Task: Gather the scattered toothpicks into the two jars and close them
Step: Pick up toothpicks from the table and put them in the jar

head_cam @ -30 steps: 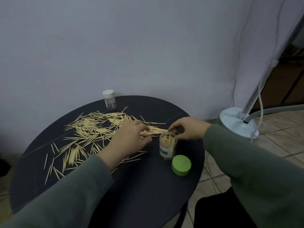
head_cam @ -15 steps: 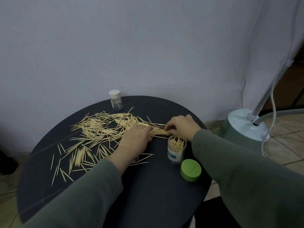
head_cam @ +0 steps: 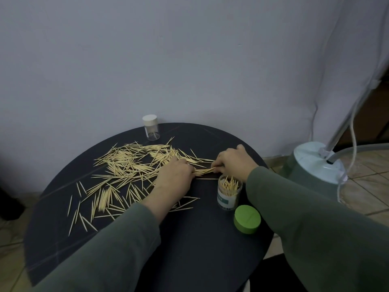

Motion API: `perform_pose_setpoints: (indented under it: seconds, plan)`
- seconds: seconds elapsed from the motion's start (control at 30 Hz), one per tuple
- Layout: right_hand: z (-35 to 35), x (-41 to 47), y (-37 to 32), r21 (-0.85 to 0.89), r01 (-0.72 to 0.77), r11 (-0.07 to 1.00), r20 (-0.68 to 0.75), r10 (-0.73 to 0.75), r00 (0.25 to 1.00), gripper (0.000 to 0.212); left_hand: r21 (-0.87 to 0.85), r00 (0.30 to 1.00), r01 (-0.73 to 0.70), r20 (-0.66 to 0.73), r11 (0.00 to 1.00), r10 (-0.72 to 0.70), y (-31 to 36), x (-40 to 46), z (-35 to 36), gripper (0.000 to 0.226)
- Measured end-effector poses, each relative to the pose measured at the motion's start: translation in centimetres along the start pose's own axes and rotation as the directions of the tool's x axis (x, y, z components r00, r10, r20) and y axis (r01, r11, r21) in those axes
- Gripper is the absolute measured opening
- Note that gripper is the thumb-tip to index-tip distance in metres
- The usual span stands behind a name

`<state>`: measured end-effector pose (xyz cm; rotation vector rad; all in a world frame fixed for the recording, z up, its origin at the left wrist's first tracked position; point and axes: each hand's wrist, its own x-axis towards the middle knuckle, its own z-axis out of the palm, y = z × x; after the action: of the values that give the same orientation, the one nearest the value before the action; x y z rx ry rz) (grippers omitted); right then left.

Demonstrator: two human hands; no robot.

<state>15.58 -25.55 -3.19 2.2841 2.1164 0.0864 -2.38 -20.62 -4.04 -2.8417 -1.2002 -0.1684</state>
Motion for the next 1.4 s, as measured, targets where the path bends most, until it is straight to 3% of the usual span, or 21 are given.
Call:
perform_pose_setpoints:
  seconds: [0.33, 1.07, 1.4]
  plan:
    - [-0.2, -0.3, -0.2, -0.069, 0.008, 0.998, 0.056, -0.004, 0.998, 0.033, -0.039, 0.999, 0.038, -0.033, 0.999, -0.039, 0.1, -0.1, 0.0, 0.03]
    - [-0.6, -2.2, 1.8, 0.288, -0.106, 0.952, -0.074, 0.133, 0.988, 0.028, -0.182, 0.984, 0.04, -0.161, 0.982, -0.07, -0.2, 0.1, -0.6, 0.022]
    - [-0.6, -2.7, 1.7, 0.314, -0.071, 0.947, -0.113, 0.112, 0.987, 0.025, -0.219, 0.98, 0.069, -0.166, 0.973, -0.107, -0.4, 0.2, -0.8, 0.022]
